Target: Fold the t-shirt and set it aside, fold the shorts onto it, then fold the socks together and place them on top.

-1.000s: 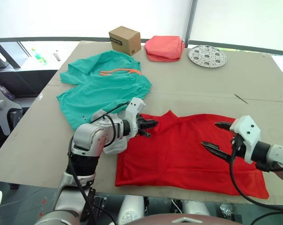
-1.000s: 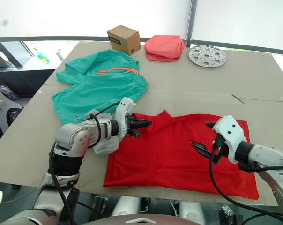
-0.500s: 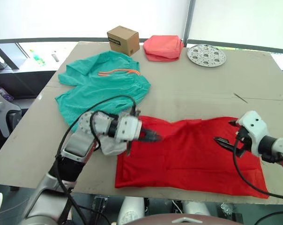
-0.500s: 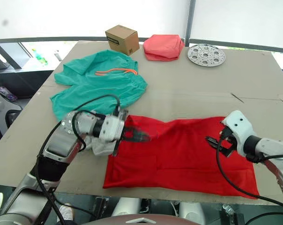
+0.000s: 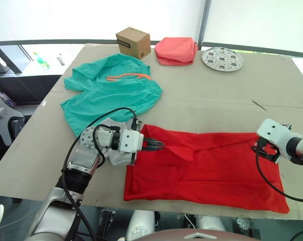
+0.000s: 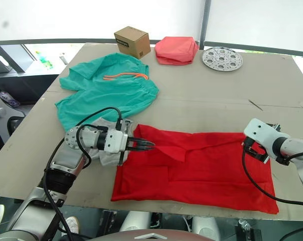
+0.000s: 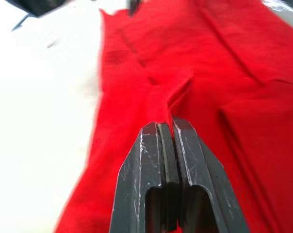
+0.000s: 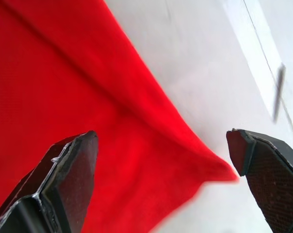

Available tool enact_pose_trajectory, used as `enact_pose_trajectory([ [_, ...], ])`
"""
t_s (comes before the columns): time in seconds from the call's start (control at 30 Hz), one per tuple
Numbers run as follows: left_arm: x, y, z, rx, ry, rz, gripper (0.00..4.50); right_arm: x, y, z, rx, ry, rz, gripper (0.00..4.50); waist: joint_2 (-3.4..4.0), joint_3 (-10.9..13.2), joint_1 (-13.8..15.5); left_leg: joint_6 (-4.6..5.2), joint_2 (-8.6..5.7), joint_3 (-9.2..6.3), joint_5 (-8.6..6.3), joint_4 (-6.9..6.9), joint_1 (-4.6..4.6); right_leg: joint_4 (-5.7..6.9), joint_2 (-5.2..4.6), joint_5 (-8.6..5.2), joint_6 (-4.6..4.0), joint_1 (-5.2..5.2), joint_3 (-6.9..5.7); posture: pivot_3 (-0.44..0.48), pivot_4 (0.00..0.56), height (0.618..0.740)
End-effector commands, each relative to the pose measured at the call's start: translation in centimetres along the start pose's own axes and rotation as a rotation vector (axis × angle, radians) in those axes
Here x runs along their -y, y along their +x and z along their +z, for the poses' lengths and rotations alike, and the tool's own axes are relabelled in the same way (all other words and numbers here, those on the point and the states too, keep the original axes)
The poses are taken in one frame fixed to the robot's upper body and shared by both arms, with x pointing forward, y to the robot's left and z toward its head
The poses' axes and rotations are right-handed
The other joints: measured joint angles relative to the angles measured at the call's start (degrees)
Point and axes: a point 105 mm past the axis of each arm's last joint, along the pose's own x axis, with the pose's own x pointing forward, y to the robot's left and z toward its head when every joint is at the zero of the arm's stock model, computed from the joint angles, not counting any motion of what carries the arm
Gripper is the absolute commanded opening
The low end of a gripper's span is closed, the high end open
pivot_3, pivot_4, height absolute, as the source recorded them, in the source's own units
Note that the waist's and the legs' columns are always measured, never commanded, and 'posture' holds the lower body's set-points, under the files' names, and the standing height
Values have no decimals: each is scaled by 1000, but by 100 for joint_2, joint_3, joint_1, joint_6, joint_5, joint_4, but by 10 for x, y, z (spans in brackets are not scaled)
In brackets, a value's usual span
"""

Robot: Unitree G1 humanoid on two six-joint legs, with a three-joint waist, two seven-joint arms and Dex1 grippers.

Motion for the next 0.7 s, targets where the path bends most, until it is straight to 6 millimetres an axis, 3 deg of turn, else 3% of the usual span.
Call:
enact_pose_trajectory([
  [0.03,-2,-6,4,22,19,48,34,19,-4,-1,-41,-75,-72,4500,0,0,-11,0,0,0,0,0,0,0,0,0,0,0,0,0,150,740],
  [0.37,20,-7,3,30,5,63,34,29,3,0,-123,-191,-73,4500,5,2,-8,-2,3,7,1,1,4,1,-3,0,0,-2,5,0,150,740],
  [0.7,25,0,6,48,0,108,34,30,0,-2,-220,-325,9,4500,19,9,-8,-6,3,6,2,0,3,1,-5,0,-2,-3,3,0,150,740],
])
